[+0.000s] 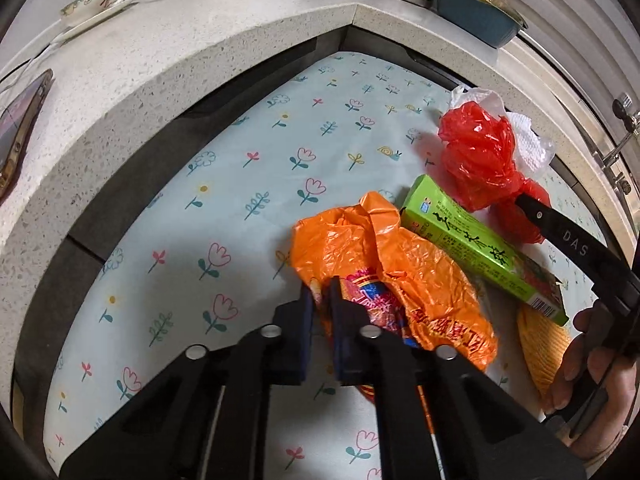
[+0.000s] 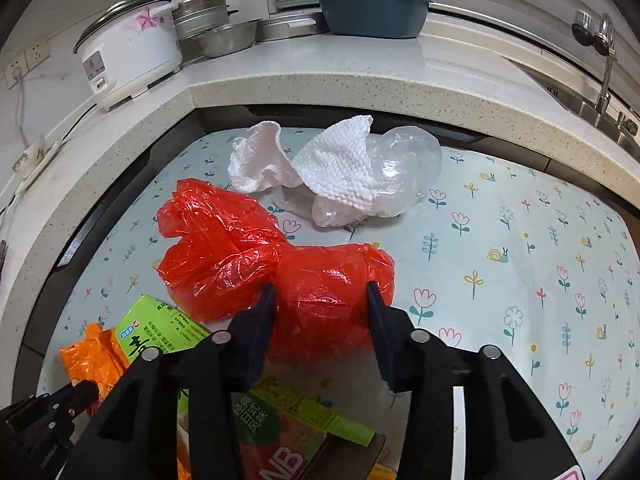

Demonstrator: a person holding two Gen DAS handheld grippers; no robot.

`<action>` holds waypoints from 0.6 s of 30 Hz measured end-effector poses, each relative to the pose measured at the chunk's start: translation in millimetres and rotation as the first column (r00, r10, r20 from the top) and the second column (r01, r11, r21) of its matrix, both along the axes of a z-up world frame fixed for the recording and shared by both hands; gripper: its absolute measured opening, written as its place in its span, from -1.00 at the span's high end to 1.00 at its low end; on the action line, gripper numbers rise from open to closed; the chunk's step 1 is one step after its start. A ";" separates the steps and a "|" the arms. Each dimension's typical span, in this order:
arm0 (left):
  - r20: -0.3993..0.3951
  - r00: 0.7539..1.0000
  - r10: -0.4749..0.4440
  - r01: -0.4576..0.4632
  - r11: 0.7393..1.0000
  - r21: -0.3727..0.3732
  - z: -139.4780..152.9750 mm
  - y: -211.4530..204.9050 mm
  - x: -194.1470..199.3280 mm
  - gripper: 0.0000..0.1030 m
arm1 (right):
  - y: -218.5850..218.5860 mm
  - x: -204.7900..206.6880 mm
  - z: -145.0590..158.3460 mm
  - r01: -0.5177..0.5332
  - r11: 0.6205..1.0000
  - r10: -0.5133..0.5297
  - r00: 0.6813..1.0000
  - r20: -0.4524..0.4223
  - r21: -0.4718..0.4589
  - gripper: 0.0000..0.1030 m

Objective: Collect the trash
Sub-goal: 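Grasp the orange wrapper with the left gripper while the right gripper grasps the red bags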

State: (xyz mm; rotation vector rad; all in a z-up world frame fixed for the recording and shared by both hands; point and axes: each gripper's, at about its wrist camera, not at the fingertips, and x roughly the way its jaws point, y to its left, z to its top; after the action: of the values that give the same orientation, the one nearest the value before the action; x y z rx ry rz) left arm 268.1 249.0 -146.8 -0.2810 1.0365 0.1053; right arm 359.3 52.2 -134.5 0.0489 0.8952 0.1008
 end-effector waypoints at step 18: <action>0.195 0.977 -0.084 0.075 0.996 0.051 92.1 -55.8 -23.8 0.96 | -60.9 -62.9 81.9 0.075 0.995 -0.086 0.982 0.166 0.071 0.47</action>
State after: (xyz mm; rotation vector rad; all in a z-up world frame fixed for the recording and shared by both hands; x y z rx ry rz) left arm 244.3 193.2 -54.6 -0.2053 0.8467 0.0269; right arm 296.4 -8.6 -52.6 0.1349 0.7192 0.0573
